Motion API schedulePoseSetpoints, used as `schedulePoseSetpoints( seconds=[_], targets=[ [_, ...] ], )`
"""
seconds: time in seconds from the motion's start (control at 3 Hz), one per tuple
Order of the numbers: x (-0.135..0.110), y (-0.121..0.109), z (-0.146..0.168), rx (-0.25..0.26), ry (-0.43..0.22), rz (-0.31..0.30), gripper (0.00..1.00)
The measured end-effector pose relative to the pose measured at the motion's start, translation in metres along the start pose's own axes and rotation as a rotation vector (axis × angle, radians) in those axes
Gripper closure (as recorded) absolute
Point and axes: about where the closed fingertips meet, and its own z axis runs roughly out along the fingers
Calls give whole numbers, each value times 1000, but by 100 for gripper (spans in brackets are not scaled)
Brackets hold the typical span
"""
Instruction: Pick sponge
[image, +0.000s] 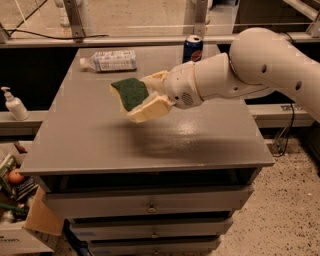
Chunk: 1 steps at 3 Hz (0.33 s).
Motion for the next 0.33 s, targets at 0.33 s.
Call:
schedulePoseSetpoints(
  seconds=[0.33],
  targets=[
    [0, 0, 0, 0, 0, 0, 100]
  ],
)
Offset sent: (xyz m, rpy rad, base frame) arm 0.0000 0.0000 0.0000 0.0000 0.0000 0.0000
